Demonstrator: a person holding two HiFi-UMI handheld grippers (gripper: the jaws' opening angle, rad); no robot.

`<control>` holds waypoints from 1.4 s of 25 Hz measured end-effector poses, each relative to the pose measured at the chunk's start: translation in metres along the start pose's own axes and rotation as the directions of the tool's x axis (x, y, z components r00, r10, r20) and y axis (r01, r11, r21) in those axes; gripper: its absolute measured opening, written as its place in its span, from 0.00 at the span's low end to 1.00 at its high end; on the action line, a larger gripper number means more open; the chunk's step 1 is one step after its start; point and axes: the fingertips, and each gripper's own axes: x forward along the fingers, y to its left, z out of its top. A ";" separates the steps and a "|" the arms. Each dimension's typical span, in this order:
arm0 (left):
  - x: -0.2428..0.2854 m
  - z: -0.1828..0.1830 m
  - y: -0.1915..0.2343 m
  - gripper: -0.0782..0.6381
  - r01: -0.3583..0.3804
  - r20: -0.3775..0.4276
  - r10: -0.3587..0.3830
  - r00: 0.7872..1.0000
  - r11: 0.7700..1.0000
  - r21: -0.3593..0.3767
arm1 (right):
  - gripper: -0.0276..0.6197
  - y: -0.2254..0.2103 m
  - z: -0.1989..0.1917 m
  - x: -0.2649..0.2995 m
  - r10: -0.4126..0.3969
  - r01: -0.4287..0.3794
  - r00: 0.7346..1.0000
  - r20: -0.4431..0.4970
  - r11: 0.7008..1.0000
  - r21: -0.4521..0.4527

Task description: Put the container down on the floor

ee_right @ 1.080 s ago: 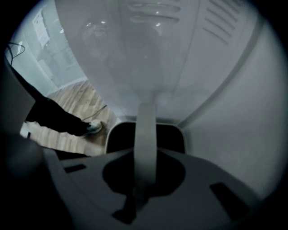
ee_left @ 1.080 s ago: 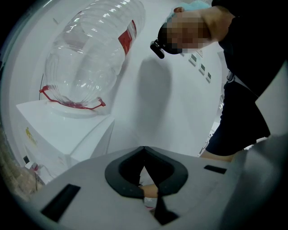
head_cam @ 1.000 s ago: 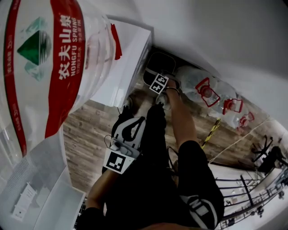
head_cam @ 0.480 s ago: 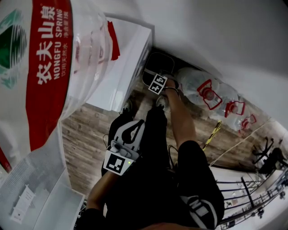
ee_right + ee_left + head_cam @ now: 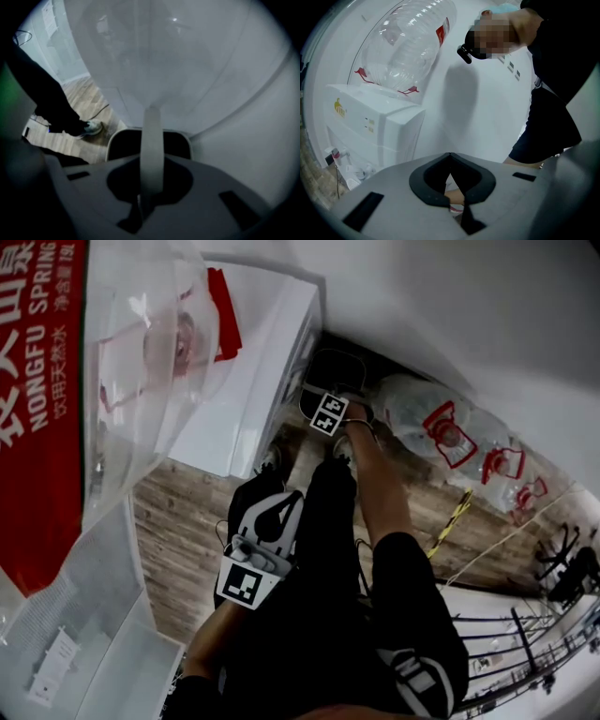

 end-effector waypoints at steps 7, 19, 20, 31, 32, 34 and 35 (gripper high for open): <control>0.001 -0.004 -0.002 0.15 0.008 0.009 -0.008 1.000 1.000 0.000 | 0.09 0.015 -0.001 0.011 0.027 -0.027 1.000 -0.011 1.000 0.006; -0.006 -0.011 -0.001 0.15 0.011 -0.002 -0.011 1.000 1.000 0.003 | 0.12 0.024 0.000 0.011 0.040 -0.040 0.999 -0.014 0.999 0.015; -0.007 -0.012 -0.001 0.15 0.013 -0.007 -0.013 1.000 1.000 0.002 | 0.14 0.026 0.000 0.010 0.046 -0.046 0.999 -0.010 0.999 0.018; -0.023 -0.007 -0.007 0.15 0.042 -0.022 -0.042 0.999 0.999 -0.012 | 0.27 0.021 0.002 -0.014 0.009 -0.009 1.000 0.009 0.997 0.080; -0.025 -0.005 -0.008 0.15 0.047 -0.024 -0.047 0.999 0.999 -0.013 | 0.28 0.021 0.001 -0.019 0.005 -0.006 1.000 0.009 0.996 0.084; -0.028 -0.001 -0.011 0.15 0.059 -0.027 -0.059 0.998 0.998 -0.015 | 0.29 0.020 0.000 -0.029 -0.008 0.007 1.000 0.011 0.995 0.098; -0.030 0.003 -0.013 0.15 0.065 -0.029 -0.065 0.997 0.998 -0.014 | 0.29 0.018 0.000 -0.036 -0.019 0.017 1.000 0.012 0.994 0.106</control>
